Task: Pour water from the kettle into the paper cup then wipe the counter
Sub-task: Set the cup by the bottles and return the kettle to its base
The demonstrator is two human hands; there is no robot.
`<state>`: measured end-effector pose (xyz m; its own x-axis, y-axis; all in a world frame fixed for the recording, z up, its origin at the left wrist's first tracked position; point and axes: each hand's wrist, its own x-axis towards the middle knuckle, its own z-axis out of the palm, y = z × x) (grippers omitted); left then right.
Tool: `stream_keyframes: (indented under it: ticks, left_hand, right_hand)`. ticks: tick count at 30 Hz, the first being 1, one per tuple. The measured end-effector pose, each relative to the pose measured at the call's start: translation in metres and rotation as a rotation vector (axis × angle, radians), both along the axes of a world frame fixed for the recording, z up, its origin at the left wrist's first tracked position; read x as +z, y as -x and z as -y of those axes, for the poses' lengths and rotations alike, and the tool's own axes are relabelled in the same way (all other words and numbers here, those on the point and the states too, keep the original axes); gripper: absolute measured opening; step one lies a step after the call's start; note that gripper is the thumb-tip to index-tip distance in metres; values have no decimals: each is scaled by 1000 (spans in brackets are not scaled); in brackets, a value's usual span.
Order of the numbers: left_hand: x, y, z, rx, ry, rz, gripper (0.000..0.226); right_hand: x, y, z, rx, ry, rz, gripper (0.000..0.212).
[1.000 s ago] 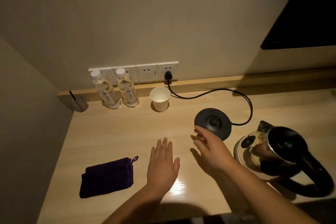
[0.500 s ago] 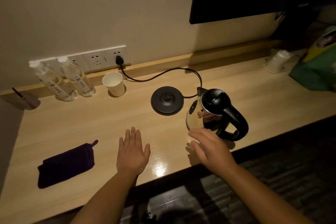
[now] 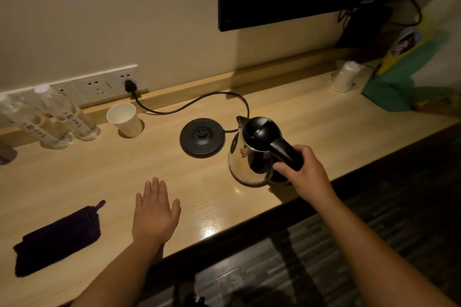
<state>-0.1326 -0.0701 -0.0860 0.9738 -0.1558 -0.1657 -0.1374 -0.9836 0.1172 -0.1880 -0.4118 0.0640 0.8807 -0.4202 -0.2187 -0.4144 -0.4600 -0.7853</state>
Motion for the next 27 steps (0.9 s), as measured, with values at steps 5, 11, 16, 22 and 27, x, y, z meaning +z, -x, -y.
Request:
stream_keyframes:
  ticks: [5,11,16,22,27]
  left_hand:
    - [-2,0,0,3,0,9,76]
    - [-3,-1,0,9,-2,14,76]
    - [-2,-1,0,9,13,22,76]
    - [0,1,1,7,8,5,76]
    - [2,1,0,7,35,14,75]
  right_hand:
    - [-12,-1,1,-22,-93,12,28]
    - [-13,-1,-1,-54,-119,34,28]
    - [-16,1,-2,-75,-143,56,28]
    - [-14,-5,-7,-82,-163,98,29]
    - [0,-26,-23,-53,-179,174,22]
